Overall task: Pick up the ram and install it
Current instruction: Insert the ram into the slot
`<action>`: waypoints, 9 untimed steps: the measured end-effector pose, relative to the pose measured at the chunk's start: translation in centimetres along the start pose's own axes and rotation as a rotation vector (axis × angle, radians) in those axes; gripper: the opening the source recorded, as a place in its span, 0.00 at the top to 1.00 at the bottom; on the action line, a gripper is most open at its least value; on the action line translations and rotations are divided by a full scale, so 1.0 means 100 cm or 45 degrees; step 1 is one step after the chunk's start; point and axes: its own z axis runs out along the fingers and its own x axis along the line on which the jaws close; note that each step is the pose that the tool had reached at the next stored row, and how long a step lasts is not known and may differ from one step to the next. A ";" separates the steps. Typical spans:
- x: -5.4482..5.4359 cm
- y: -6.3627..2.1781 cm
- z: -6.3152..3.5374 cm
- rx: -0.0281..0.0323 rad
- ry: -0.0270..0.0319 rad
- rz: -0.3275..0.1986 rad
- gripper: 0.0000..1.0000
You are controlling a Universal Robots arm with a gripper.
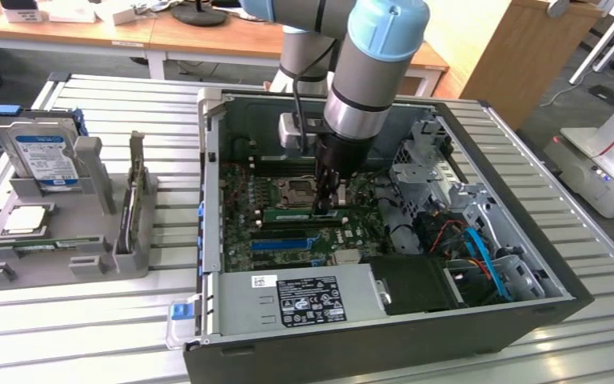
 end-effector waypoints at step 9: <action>0.000 0.0000 0.0008 0.0001 -0.0001 0.000 0.88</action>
